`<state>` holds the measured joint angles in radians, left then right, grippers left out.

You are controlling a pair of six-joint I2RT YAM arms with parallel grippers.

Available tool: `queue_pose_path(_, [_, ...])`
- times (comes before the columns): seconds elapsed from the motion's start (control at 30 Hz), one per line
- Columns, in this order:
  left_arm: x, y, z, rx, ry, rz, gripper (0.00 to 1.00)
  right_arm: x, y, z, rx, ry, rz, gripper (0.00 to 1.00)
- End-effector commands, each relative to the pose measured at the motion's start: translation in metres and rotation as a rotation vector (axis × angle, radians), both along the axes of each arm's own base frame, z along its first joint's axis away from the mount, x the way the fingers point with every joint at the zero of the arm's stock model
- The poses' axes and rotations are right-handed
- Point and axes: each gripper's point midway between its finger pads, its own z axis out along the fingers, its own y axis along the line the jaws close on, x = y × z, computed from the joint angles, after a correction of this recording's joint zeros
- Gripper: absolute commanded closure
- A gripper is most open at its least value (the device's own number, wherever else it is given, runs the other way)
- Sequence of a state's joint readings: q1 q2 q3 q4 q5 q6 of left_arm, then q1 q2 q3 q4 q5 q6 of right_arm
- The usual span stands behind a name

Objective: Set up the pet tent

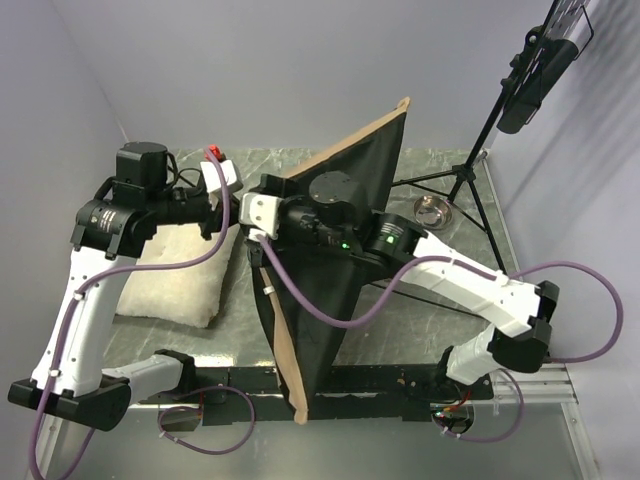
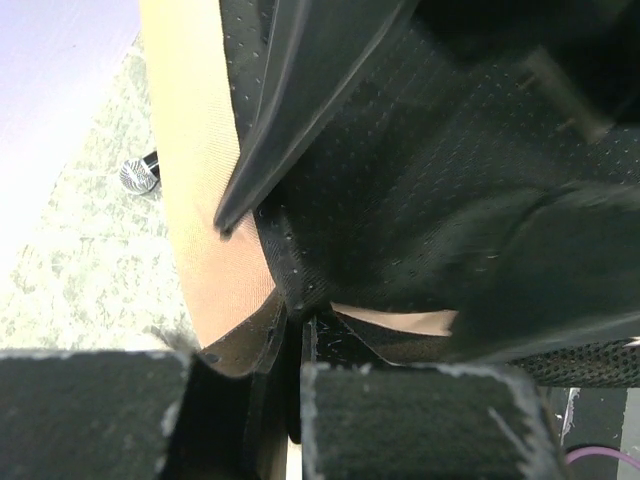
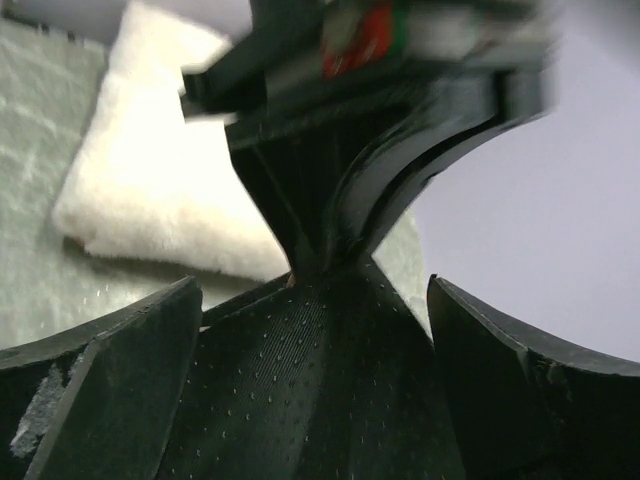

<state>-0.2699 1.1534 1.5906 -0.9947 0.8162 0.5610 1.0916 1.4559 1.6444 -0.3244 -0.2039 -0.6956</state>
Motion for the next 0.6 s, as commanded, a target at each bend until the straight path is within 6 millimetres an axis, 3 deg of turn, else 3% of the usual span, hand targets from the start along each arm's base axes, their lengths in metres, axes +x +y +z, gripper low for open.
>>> queue_pose_path(0.0, [-0.016, -0.001, 0.023, -0.035, -0.079, -0.036, 0.95, 0.018, -0.009, -0.001, -0.051, -0.002, -0.085, 0.06])
queue_pose_path(0.13, [-0.020, 0.002, 0.022, -0.016, -0.103, -0.034, 0.95, 0.024, -0.029, -0.013, -0.105, -0.004, -0.143, 0.25])
queue_pose_path(0.3, [-0.023, 0.004, 0.025, 0.011, -0.131, -0.060, 0.95, 0.028, -0.036, -0.028, -0.160, 0.030, -0.171, 0.52])
queue_pose_path(0.43, [-0.035, 0.006, 0.026, 0.048, -0.158, -0.118, 0.95, 0.033, -0.036, -0.035, -0.180, 0.067, -0.177, 0.96])
queue_pose_path(0.47, [-0.039, 0.007, 0.027, 0.055, -0.176, -0.133, 0.94, 0.034, -0.037, -0.036, -0.177, 0.080, -0.182, 1.00])
queue_pose_path(0.5, [-0.042, 0.007, 0.029, 0.054, -0.184, -0.137, 0.92, 0.033, -0.038, -0.036, -0.171, 0.098, -0.173, 1.00])
queue_pose_path(0.57, [-0.044, 0.007, 0.038, 0.022, -0.196, -0.114, 0.64, 0.031, -0.043, -0.032, -0.124, 0.137, -0.157, 1.00])
